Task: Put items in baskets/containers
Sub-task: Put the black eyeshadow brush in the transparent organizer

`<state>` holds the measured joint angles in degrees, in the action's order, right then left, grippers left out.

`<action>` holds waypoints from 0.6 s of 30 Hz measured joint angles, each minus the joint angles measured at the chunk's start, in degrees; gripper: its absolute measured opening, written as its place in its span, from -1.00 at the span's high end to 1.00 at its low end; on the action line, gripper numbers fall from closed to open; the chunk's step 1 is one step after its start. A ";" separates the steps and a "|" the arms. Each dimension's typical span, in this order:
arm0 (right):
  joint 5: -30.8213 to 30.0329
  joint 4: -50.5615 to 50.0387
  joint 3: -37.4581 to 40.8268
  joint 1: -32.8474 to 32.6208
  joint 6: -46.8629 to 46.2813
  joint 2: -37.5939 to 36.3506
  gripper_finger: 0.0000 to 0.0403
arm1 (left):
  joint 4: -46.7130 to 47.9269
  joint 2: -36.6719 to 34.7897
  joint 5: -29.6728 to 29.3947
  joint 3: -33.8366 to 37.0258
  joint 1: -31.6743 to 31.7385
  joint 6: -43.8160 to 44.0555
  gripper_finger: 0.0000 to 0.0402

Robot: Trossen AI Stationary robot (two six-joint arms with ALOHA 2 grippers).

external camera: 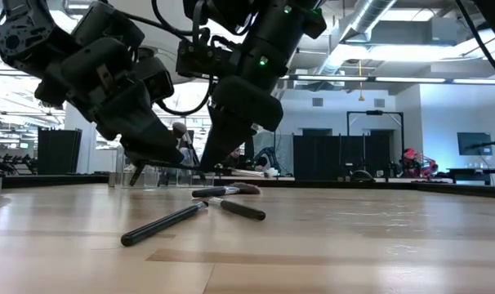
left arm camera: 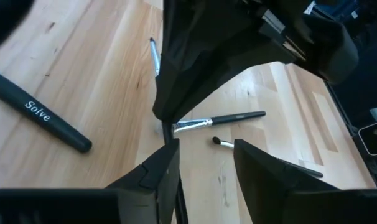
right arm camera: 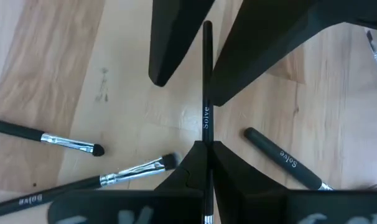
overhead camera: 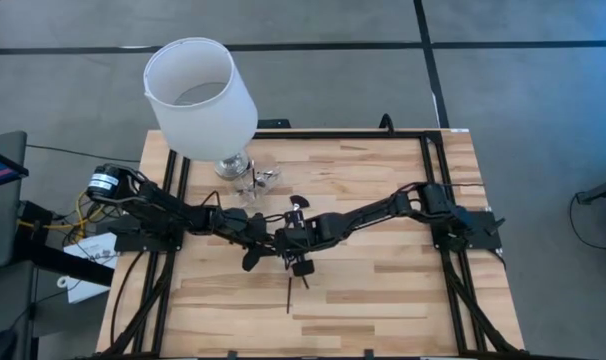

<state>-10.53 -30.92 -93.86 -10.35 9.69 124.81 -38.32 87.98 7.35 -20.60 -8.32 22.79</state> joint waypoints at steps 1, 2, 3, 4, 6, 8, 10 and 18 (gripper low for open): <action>-0.02 0.05 0.00 0.00 -0.02 0.00 0.99 | 0.06 0.03 -0.04 0.02 0.07 0.00 0.26; -0.02 0.09 0.00 0.00 -0.02 0.00 0.99 | 0.05 0.03 -0.06 0.02 0.07 0.02 0.27; -0.02 0.09 0.00 0.00 -0.02 -0.02 0.99 | 0.06 0.03 -0.10 0.02 0.07 0.02 0.28; -0.02 0.11 0.00 0.00 -0.02 -0.02 0.99 | 0.06 0.03 -0.13 0.02 0.07 0.03 0.29; -0.06 0.22 0.02 0.00 -0.04 -0.02 0.99 | 0.06 0.03 -0.27 0.02 0.09 0.22 0.31; -0.05 0.49 0.02 0.00 -0.07 -0.02 0.99 | 0.06 0.03 -0.36 0.02 0.09 0.24 0.33; -0.06 0.57 0.02 -0.13 -0.07 -0.02 0.99 | 0.06 0.03 -1.58 0.02 0.07 0.24 0.36; 0.00 0.57 0.02 -0.94 -0.13 -0.11 0.99 | 0.09 0.03 -4.20 0.04 0.07 0.17 0.36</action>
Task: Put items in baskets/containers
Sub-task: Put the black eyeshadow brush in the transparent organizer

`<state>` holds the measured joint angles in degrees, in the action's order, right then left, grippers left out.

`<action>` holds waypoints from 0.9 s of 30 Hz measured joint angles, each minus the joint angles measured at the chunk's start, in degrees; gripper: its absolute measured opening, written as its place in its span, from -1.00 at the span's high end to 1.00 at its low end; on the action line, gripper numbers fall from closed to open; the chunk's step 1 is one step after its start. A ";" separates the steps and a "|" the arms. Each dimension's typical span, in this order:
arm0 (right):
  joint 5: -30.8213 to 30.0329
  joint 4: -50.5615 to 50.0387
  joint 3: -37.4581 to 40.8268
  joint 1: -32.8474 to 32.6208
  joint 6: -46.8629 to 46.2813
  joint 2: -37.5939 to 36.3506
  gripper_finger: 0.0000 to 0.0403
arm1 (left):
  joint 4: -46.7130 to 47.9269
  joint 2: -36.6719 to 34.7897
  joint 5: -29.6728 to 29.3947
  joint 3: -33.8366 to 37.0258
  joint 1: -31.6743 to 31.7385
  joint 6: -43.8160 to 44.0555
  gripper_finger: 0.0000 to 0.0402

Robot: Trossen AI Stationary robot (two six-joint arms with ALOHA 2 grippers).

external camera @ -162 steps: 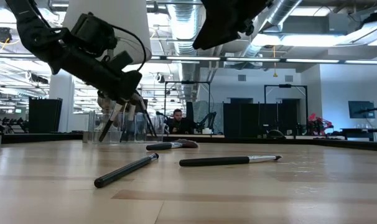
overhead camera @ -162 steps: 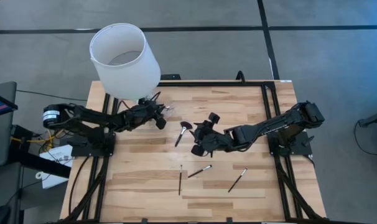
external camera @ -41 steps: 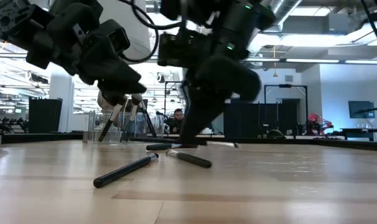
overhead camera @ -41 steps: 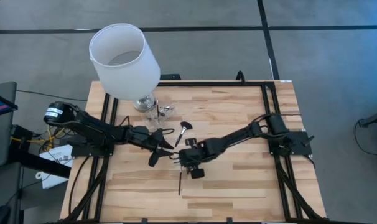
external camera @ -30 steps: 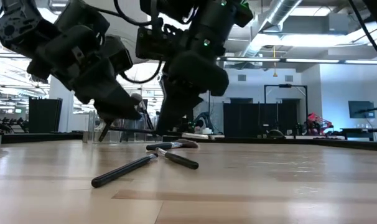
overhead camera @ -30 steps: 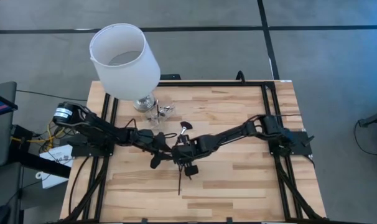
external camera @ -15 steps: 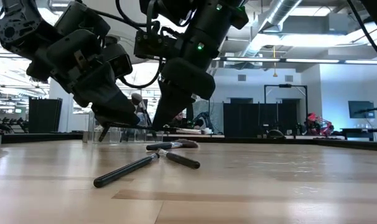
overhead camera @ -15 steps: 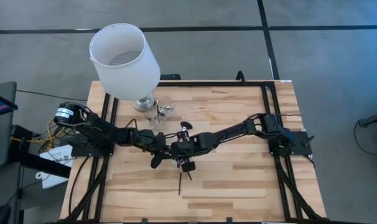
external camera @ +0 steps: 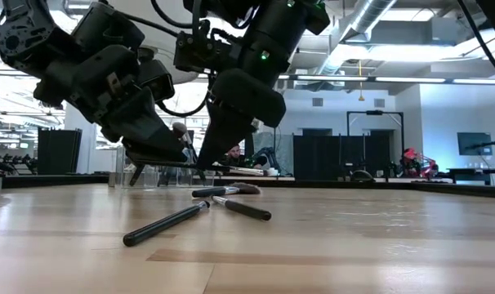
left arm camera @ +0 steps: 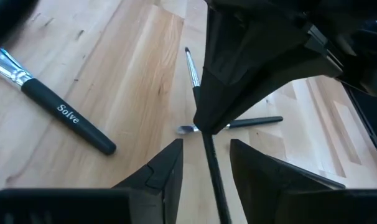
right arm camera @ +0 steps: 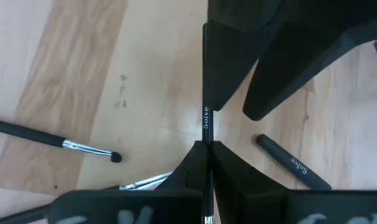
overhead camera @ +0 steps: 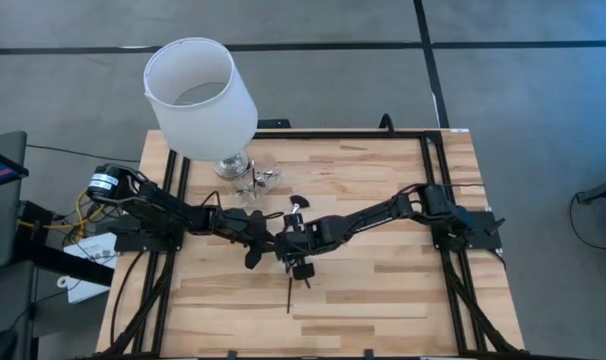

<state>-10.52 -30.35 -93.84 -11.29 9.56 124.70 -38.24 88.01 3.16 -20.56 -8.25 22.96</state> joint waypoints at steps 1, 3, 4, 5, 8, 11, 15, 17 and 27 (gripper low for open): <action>0.00 0.02 0.00 0.00 -0.02 0.00 0.99 | 0.02 0.00 -0.01 0.00 -0.02 0.02 0.36; -0.02 0.02 0.00 0.08 -0.02 0.00 0.99 | 0.02 0.00 -0.02 0.00 0.00 0.02 0.37; -0.02 0.02 0.00 0.09 -0.02 0.00 0.99 | 0.02 0.00 0.00 0.02 -0.02 0.02 0.38; -0.06 0.03 0.00 0.15 -0.02 0.00 0.99 | 0.02 0.00 0.02 0.02 -0.02 0.02 0.38; -0.50 0.64 0.04 0.17 -0.01 0.00 0.99 | 0.02 0.00 0.03 0.02 -0.02 0.02 0.40; -1.49 0.74 -0.18 0.15 0.14 0.00 0.99 | 0.02 0.00 0.02 0.02 -0.02 0.02 0.40; -1.94 0.85 -0.37 0.08 1.40 0.00 0.99 | 0.02 0.00 0.02 0.02 -0.02 0.04 0.40; -2.77 0.82 -0.37 0.07 1.40 0.00 0.99 | 0.02 0.00 0.02 0.04 -0.02 0.02 0.40; -4.18 1.65 -0.39 0.09 1.42 0.00 0.99 | 0.04 0.00 0.04 0.04 -0.02 0.02 0.41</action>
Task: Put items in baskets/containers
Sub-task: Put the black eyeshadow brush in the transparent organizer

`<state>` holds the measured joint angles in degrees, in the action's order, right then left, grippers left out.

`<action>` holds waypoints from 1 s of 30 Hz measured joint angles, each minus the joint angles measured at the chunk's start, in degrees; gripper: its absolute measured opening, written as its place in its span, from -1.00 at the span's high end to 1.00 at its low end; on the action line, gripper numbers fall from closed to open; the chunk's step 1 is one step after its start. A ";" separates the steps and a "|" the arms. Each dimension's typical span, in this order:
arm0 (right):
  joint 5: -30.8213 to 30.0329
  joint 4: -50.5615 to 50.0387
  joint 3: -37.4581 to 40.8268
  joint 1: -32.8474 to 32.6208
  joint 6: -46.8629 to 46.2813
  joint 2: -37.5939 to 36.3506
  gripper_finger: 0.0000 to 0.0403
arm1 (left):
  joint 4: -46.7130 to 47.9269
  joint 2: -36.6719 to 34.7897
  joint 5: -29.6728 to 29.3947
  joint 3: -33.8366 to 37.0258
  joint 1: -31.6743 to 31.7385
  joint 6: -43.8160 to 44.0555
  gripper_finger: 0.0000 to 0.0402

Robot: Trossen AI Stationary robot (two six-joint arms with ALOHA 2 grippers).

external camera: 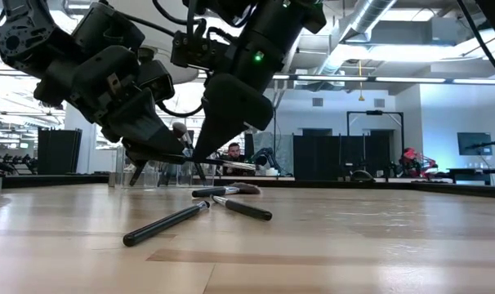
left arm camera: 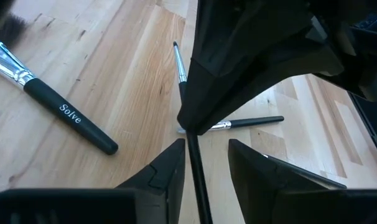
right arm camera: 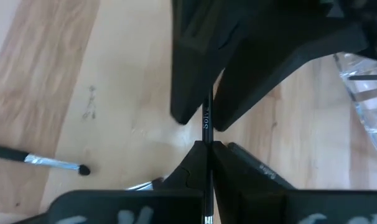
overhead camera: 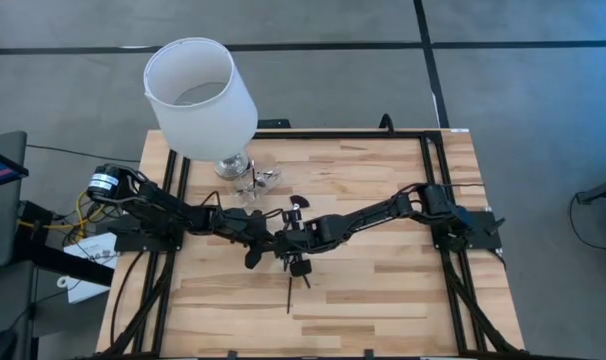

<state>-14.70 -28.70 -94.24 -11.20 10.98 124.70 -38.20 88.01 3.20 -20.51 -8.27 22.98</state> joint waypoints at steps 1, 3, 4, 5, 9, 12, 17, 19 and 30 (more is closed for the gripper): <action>-0.52 0.32 0.00 -0.02 0.00 0.00 0.99 | 0.00 0.00 -0.02 0.00 0.00 0.01 0.42; -0.51 0.95 -0.02 -0.02 0.01 0.00 0.99 | 0.02 0.02 -0.02 0.00 0.00 0.00 0.46; -0.51 1.09 -0.03 -0.02 0.00 0.00 0.99 | 0.02 0.02 -0.02 0.00 0.00 0.00 0.48; -0.52 1.09 -0.04 -0.02 0.01 0.00 0.99 | 0.02 0.02 -0.02 0.00 0.00 0.01 0.50; -0.48 1.10 -0.06 -0.02 0.00 0.00 0.99 | 0.09 0.02 -0.05 0.00 0.00 0.00 0.60; -0.43 1.10 -0.09 -0.04 0.00 0.00 0.99 | 0.20 0.02 -0.24 0.00 0.02 0.00 0.70; -0.37 1.36 -0.09 -0.04 -0.02 -0.02 0.97 | 0.42 0.07 -0.45 0.04 0.02 0.02 0.92; -0.35 1.36 -0.09 -0.04 0.02 -0.02 0.93 | 0.39 0.07 -0.97 0.06 0.02 0.02 0.92; -6.58 -17.10 -12.51 -1.72 -0.04 0.00 0.58 | -0.20 0.07 -5.45 0.04 0.00 -0.02 0.92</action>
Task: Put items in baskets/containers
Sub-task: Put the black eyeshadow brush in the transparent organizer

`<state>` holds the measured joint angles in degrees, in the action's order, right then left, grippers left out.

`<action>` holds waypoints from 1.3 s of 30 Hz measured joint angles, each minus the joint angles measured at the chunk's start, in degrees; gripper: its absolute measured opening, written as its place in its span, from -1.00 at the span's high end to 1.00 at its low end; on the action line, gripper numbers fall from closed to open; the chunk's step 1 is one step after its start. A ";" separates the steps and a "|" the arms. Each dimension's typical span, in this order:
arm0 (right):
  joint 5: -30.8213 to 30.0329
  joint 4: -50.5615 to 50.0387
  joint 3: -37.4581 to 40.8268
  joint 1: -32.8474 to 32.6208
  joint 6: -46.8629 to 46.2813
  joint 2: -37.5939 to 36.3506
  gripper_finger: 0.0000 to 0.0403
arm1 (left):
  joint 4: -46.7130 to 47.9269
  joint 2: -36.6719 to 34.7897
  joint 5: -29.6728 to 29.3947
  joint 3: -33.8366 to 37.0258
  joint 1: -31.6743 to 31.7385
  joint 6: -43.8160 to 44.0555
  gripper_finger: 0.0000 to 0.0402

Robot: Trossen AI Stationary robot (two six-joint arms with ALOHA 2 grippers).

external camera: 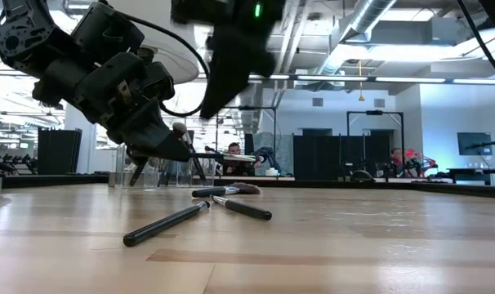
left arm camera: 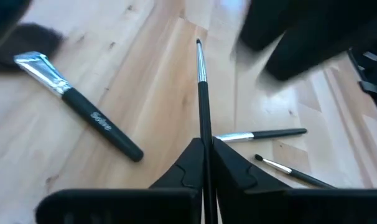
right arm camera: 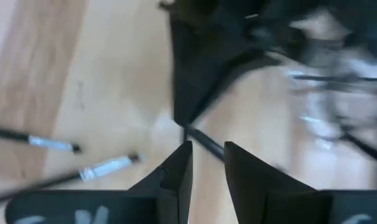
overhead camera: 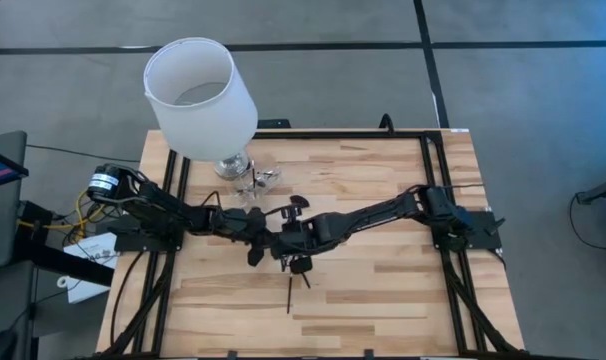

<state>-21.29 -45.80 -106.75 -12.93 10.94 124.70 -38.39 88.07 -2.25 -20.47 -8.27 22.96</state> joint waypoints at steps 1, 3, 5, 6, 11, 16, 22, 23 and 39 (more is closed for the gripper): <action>-2.17 -4.41 -3.02 -0.51 -0.22 0.00 0.58 | -0.04 0.00 -0.60 0.00 0.00 0.00 0.91; -7.21 -13.85 -8.96 -1.74 -0.38 -0.12 0.57 | -0.19 -0.01 -1.05 0.00 0.02 -0.25 0.92; -12.43 -24.21 -14.46 -2.90 -1.30 -0.15 0.57 | -0.32 -0.68 -1.17 0.00 0.00 -0.66 0.93; -14.62 -29.45 -17.32 -3.43 -2.58 -0.13 0.58 | -0.81 -1.20 -1.17 -0.02 0.00 -1.08 0.93; -16.20 -44.10 -22.66 -4.94 -13.80 -5.74 0.58 | -1.00 -7.72 -1.17 -0.04 0.00 -4.78 0.92; -18.49 -36.63 -13.53 -7.33 -21.93 -17.54 0.58 | 1.53 -17.28 0.77 0.01 0.00 -10.11 0.93; -20.34 -1.06 17.65 -11.28 -14.04 -30.62 0.58 | 3.04 -27.57 2.26 3.60 0.01 -13.73 0.93; -20.26 6.35 23.73 -11.73 -11.60 -32.52 0.58 | 3.18 -29.21 2.24 4.31 0.02 -14.63 0.93; 17.83 113.77 64.28 8.21 -6.42 -24.19 0.58 | -3.24 -35.43 0.90 6.12 -0.09 -23.80 0.93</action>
<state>-3.46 67.97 -42.48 -4.71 4.53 100.51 -41.63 52.64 -1.35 -14.35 -8.36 -0.84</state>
